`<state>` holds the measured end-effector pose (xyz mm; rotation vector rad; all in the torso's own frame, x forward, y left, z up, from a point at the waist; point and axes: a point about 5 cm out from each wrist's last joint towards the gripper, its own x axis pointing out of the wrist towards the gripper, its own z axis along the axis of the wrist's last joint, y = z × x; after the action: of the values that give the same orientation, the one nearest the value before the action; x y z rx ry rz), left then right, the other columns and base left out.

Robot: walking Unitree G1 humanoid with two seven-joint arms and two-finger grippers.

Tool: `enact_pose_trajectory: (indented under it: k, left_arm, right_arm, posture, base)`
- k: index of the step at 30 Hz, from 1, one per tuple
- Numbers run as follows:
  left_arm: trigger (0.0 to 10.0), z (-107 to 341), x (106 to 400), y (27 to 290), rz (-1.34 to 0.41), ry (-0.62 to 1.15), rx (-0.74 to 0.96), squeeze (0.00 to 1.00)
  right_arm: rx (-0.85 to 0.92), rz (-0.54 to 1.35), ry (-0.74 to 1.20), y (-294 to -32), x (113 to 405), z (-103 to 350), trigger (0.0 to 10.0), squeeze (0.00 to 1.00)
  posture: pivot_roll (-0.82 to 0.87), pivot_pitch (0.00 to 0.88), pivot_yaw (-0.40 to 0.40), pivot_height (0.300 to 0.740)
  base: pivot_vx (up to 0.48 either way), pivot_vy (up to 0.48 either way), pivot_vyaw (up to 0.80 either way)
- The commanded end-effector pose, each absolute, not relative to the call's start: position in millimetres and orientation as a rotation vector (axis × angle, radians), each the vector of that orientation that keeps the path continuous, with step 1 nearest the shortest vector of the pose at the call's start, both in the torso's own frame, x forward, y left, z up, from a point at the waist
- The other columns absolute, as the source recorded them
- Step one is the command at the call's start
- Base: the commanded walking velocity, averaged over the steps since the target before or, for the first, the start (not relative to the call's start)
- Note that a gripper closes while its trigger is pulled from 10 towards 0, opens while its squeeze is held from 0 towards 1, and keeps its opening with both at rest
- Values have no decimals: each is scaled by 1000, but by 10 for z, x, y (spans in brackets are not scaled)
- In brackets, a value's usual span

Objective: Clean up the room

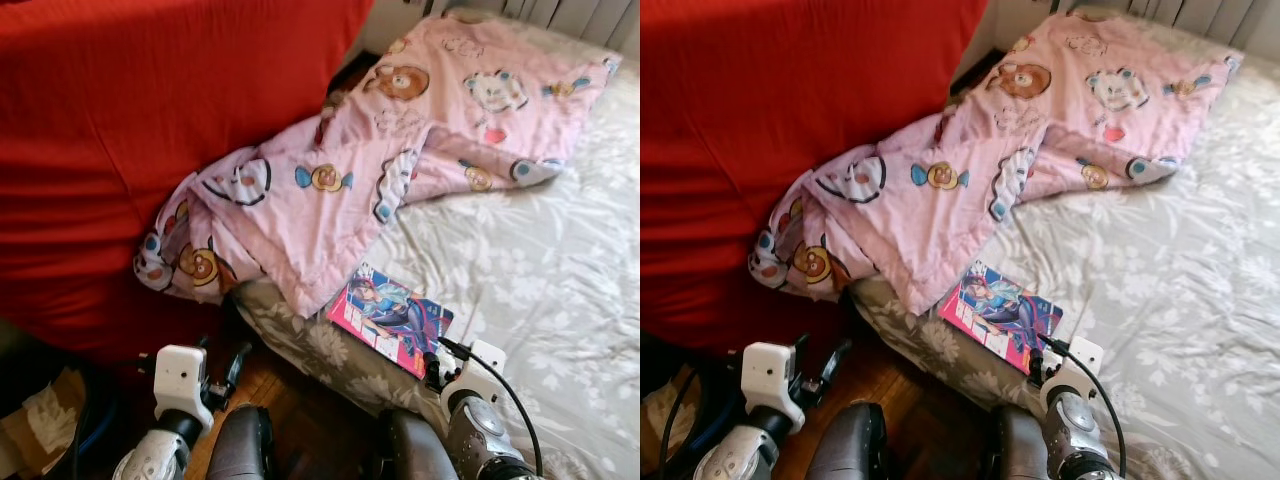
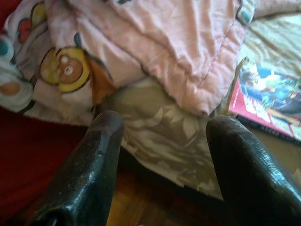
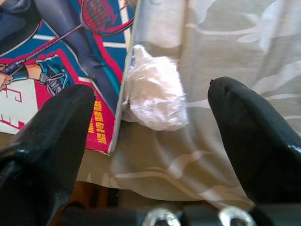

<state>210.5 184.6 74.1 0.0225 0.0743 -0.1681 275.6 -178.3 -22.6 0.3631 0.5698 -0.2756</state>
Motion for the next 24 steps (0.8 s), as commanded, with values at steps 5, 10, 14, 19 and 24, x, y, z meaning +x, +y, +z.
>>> enact_pose_trajectory:
  k: [5, 10, 14, 19, 24]
  left_arm:
    - [10000, 739, 1972, 1842, -170, 111, 13, 0]
    - [10000, 746, 1873, 1848, -165, 136, 13, 0]
    - [10000, 749, 1854, 1848, -164, 139, 13, 0]
    - [10000, 752, 1840, 1841, -159, 147, 11, 0]
    - [10000, 748, 1844, 1827, -158, 153, 9, 0]
  right_arm:
    - [373, -294, 585, -1809, 2773, -220, 0, 0]
    - [365, -294, 579, -1834, 2800, -195, 10000, 0]
    - [365, -294, 575, -1837, 2801, -192, 10000, 0]
    - [371, -295, 557, -1828, 2822, -171, 0, 0]
    - [365, -279, 551, -1810, 2839, -157, 0, 0]
  posture:
    - [181, 348, -21, 638]
    - [185, 366, -16, 638]
    - [186, 372, -14, 638]
    - [186, 372, -14, 638]
    - [186, 365, -17, 638]
  base:
    - [0, 0, 0]
    - [0, 0, 0]
    - [0, 0, 0]
    - [0, 0, 0]
    - [0, 0, 0]
